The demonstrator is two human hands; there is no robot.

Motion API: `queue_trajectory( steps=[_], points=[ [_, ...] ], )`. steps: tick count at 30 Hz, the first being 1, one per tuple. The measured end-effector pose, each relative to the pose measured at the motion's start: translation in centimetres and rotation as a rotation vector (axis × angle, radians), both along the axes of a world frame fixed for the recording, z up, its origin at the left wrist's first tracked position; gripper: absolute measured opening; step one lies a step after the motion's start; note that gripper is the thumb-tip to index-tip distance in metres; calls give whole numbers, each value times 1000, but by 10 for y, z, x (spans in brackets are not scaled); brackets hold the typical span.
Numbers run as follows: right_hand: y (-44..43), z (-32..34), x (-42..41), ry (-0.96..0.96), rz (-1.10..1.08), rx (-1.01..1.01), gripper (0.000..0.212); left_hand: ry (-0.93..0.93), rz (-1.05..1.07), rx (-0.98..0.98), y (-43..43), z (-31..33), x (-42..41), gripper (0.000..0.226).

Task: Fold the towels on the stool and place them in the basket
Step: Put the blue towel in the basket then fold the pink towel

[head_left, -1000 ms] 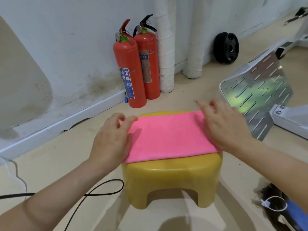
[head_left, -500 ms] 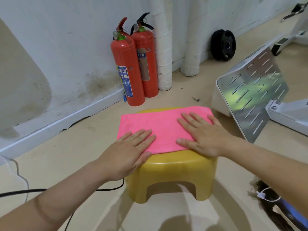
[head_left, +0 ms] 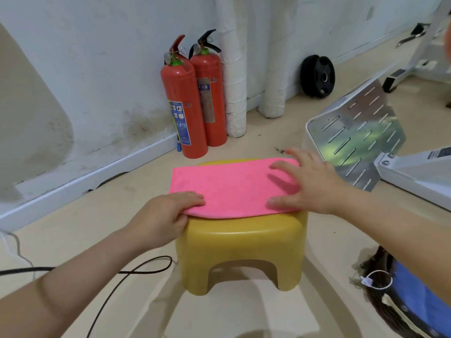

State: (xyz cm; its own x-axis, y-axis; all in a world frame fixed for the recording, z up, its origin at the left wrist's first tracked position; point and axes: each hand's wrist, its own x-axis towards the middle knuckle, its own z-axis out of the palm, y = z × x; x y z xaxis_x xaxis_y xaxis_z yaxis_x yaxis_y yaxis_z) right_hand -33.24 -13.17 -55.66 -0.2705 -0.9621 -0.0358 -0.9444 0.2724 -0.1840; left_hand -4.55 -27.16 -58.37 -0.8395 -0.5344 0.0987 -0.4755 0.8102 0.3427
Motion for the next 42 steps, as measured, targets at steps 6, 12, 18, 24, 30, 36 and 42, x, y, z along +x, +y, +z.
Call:
queue_trajectory(
  steps=[6,12,18,24,30,36,42],
  points=[
    [-4,-18,36,83,245,-42,49,356,210,230,-2,19,-6,45],
    [1,31,-7,-640,-65,-98,21,816,257,351,-8,77,-17,32],
    [9,42,-17,-1501,-355,-250,22,814,529,594,-18,60,-21,26],
    [-6,-3,-4,-1248,-564,-242,24,682,699,791,-16,9,-19,67],
    [-12,-13,-9,-796,-489,-346,43,368,563,699,-12,17,-10,30],
    [-15,-6,-1,-411,-255,-180,91,238,596,644,-10,19,-11,25],
    [-11,3,-5,-346,-338,-67,93,299,574,944,-14,18,-9,30]
  ],
)
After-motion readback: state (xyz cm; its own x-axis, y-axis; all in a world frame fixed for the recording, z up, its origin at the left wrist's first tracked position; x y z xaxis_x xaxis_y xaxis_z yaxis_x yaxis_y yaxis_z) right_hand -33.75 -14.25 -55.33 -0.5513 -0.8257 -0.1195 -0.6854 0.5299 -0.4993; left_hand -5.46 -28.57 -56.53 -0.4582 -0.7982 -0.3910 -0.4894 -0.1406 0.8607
